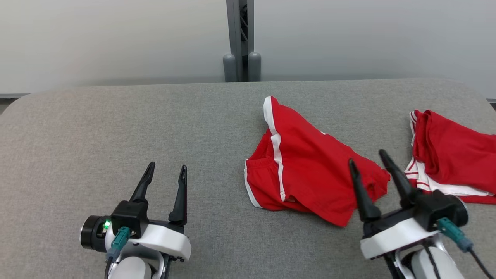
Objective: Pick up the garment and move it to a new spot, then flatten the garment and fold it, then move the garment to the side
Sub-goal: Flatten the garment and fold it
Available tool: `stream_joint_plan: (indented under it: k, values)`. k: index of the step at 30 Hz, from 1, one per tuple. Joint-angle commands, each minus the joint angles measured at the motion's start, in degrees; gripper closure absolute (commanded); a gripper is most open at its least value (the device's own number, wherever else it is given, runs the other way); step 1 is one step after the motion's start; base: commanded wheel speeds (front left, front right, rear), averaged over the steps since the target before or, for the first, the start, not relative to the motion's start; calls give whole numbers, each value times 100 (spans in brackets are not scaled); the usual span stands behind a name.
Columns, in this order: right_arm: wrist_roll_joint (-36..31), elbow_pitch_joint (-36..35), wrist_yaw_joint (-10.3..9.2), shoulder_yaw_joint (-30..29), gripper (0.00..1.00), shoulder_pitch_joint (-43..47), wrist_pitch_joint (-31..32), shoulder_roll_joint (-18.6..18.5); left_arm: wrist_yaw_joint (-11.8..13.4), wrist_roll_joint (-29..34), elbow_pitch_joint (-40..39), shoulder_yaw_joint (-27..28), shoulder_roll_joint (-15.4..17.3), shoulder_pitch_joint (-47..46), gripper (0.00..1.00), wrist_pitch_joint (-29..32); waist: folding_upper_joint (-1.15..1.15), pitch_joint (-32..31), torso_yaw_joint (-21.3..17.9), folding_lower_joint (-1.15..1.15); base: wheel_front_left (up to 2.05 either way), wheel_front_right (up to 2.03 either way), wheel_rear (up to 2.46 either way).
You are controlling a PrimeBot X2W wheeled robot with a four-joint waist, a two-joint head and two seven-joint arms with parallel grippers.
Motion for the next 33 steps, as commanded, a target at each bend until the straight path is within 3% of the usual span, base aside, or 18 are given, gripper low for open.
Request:
stream_joint_plan:
  k: [1,5,10,17,22,23,24,25,33]
  values:
    - [32,67,1,187,0,-67,-1,-79,-41,60,15,35,4,-115,0,-21,0,56,64,0,0,0,0]
    - [114,506,1,1117,0,-353,0,-337,-109,87,70,42,-42,-198,0,-21,0,194,276,0,0,0,0]
    - [327,1245,1,1744,0,-693,-1,-493,-99,-61,119,-87,-53,-259,0,-21,0,327,567,0,0,0,0]
    - [520,2284,1,2142,0,-1043,-1,-543,-35,-185,171,-175,-54,-310,0,-21,0,432,886,0,0,0,0]
    - [637,2656,1,2169,1,-1227,-1,-540,-16,-237,181,-219,-54,-327,0,-21,0,482,1017,0,0,0,0]
    - [665,2678,1,2156,54,-1250,-1,-531,-15,-237,182,-224,-54,-327,0,-21,0,486,1031,0,0,0,0]
    - [682,2657,1,2094,86,-1285,-1,-525,-10,-235,183,-228,-54,-323,0,-21,0,489,1041,0,0,0,0]
    - [705,2626,1,2051,100,-1305,-1,-515,-8,-236,186,-230,-55,-319,0,-21,0,490,1048,0,0,0,0]
    - [927,2322,1,1839,100,-1235,-1,-496,16,-232,221,-193,-55,-267,0,-21,0,400,958,0,0,0,0]
